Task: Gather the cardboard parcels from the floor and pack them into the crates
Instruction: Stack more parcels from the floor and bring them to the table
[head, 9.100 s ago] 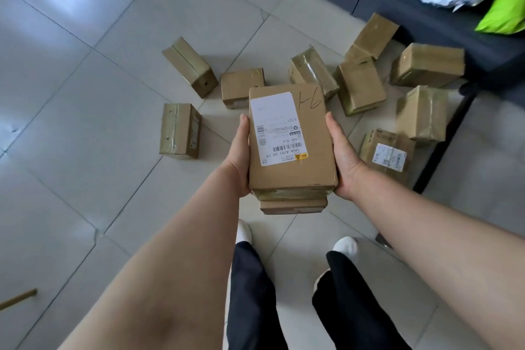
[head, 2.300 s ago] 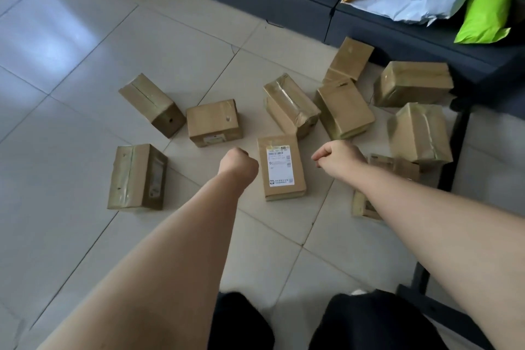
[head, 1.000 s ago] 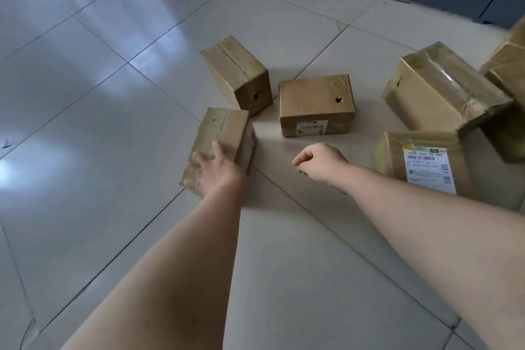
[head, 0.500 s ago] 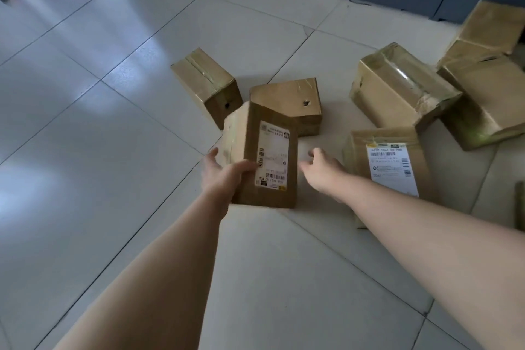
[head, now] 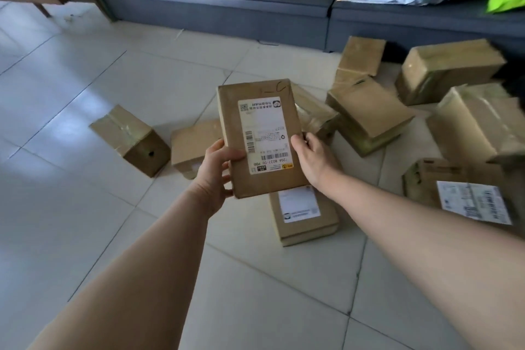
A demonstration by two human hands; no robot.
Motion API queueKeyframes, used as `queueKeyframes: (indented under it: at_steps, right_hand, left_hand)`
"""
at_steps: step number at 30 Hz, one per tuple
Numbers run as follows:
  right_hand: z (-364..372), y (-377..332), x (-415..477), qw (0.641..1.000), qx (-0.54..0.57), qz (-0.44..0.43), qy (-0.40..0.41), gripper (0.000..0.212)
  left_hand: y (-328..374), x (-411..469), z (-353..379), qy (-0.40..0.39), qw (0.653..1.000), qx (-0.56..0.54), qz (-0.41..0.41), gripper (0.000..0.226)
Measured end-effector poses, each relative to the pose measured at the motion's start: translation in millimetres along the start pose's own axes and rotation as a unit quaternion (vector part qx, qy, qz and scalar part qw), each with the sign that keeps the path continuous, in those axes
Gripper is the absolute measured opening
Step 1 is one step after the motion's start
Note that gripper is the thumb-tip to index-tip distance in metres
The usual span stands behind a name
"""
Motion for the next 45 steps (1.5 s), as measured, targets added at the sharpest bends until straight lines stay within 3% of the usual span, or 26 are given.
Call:
queueKeyframes:
  at_steps: [5, 11, 16, 21, 23, 26, 31, 34, 37, 40, 45]
  right_hand:
    - [-80, 42, -21, 0.989, -0.005, 0.059, 0.133, 0.037]
    - [-166, 92, -55, 0.961, -0.028, 0.154, 0.23, 0.04]
    - [-220, 136, -89, 0.935, 0.009, 0.206, 0.288, 0.05]
    - [-232, 177, -110, 0.938, 0.041, 0.281, 0.198, 0.074]
    - [-237, 177, -107, 0.933, 0.151, 0.281, 0.167, 0.093]
    - [-242, 170, -106, 0.901, 0.304, 0.286, 0.118, 0.074]
    - [-239, 167, -102, 0.909, 0.285, 0.293, 0.086, 0.059]
    - [-232, 165, -107, 0.901, 0.271, 0.328, 0.085, 0.072]
    - [-222, 172, -106, 0.89, 0.227, 0.386, 0.086, 0.097]
    - [-195, 156, -100, 0.894, 0.243, 0.374, 0.052, 0.1]
    - [-154, 134, -77, 0.91, 0.242, 0.333, -0.055, 0.134]
  left_hand:
    - [-2, 39, 92, -0.052, 0.999, -0.006, -0.014, 0.093]
    - [-22, 59, 209, -0.128, 0.99, -0.027, -0.043, 0.078]
    - [-50, 59, 278, -0.192, 0.973, -0.013, -0.126, 0.102]
    - [-94, 52, 299, -0.234, 0.954, 0.046, -0.183, 0.11]
    - [-99, 58, 302, -0.232, 0.956, 0.04, -0.175, 0.111]
    - [-96, 62, 305, -0.22, 0.961, 0.026, -0.168, 0.106]
    - [-101, 60, 302, -0.197, 0.965, 0.01, -0.174, 0.097]
    - [-102, 59, 294, -0.193, 0.966, 0.004, -0.174, 0.093]
    - [-97, 55, 279, -0.18, 0.97, 0.003, -0.164, 0.075]
    - [-93, 53, 249, -0.152, 0.975, -0.017, -0.164, 0.043]
    - [-80, 46, 179, -0.131, 0.974, -0.069, -0.171, 0.035]
Point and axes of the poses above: each hand's wrist, its own x-axis towards the middle knuckle, its own z-axis out of the palm, y = z × x, the point moved 3 cm from there along x, towards the middle knuckle, and after that the axes turned 14 degrees about -y, right-handed, at the moved point
